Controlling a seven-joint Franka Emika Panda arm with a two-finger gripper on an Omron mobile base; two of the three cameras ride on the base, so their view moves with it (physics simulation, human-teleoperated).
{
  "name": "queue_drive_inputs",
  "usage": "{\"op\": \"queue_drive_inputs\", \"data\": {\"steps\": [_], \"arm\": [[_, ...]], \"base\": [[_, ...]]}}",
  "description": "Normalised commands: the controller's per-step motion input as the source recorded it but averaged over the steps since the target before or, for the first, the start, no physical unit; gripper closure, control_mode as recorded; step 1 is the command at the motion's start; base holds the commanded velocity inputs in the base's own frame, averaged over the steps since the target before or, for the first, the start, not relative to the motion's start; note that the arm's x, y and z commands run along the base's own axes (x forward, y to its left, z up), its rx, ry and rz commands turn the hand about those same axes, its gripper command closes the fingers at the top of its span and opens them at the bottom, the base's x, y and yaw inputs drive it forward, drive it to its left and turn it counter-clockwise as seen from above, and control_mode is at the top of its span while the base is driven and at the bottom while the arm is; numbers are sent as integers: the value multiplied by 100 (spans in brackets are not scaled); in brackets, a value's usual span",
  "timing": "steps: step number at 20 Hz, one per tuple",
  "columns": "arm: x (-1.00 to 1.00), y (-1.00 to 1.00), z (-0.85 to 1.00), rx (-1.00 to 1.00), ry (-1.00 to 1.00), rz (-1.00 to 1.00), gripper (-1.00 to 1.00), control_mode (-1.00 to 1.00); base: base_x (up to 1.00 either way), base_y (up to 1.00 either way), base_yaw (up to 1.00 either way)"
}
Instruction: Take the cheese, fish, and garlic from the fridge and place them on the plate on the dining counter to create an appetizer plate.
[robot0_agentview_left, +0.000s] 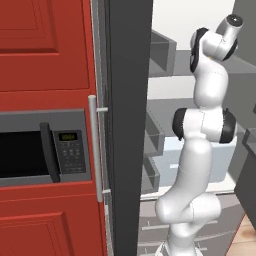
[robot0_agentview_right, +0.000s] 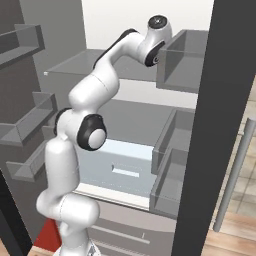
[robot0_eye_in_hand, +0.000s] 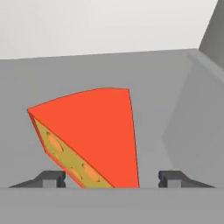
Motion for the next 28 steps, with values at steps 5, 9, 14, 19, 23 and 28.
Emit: {"op": "queue_drive_inputs", "data": {"steps": [5,9,14,19,23,28], "arm": [[6,4,-22,0,3,9,100,-100],[0,1,-13,0,-4,10,100,-100],[-31,17,-14,0,-13,6,100,-100],[-96,21,-19,0,-24,0,100,-100],[-100,35,-31,0,-25,0,100,-100],[-100,67,-39,-1,-19,0,100,-100]], "base": [[0,0,0],[0,0,0],[0,0,0],[0,0,0],[0,0,0],[0,0,0]]}}
